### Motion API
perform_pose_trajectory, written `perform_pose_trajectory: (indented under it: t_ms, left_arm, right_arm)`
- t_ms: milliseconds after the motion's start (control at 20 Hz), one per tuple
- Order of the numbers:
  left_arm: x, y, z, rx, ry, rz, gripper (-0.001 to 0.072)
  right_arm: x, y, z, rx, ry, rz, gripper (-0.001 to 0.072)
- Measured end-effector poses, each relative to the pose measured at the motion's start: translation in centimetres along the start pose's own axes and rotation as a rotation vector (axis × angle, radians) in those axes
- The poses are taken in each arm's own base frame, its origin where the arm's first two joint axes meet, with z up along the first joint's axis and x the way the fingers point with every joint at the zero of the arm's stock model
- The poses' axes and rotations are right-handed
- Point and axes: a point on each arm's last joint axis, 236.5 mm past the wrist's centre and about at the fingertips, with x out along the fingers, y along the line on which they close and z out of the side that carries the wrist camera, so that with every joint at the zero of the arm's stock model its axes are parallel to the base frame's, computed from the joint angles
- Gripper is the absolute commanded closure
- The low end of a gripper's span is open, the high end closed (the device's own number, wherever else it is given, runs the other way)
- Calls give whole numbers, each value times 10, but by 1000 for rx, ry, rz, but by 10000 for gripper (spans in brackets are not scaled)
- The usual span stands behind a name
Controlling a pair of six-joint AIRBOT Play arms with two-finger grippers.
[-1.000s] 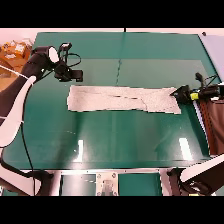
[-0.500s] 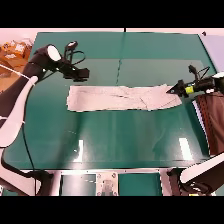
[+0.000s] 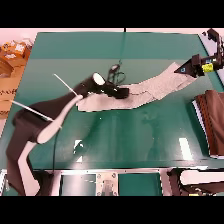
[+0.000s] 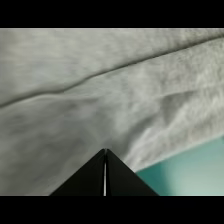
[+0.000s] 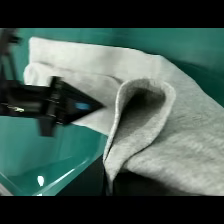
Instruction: Fold the shirts.
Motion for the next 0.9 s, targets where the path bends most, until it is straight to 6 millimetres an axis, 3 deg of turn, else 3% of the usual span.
perform_pose_trajectory:
  t_ms: [100, 250, 450, 550, 650, 900]
  left_arm:
    - [25, -15, -6, -35, -16, -46, 687]
    - [44, -27, -16, -66, -5, -90, 686]
    - [29, -28, -9, -76, 29, -136, 687]
    - [2, -26, 2, -53, 72, -171, 688]
    - [-34, -11, 18, -9, 100, -156, 688]
    - [-154, 61, 56, 65, 162, 69, 687]
  right_arm:
    - [3, 24, 1, -36, 5, 26, 700]
    - [9, 46, -2, -70, 22, 49, 700]
    - [12, 56, -3, -83, 29, 62, 700]
    - [14, 61, -4, -86, 35, 67, 699]
    - [19, 69, -6, -92, 48, 79, 700]
    - [52, 112, -8, -134, 71, 135, 699]
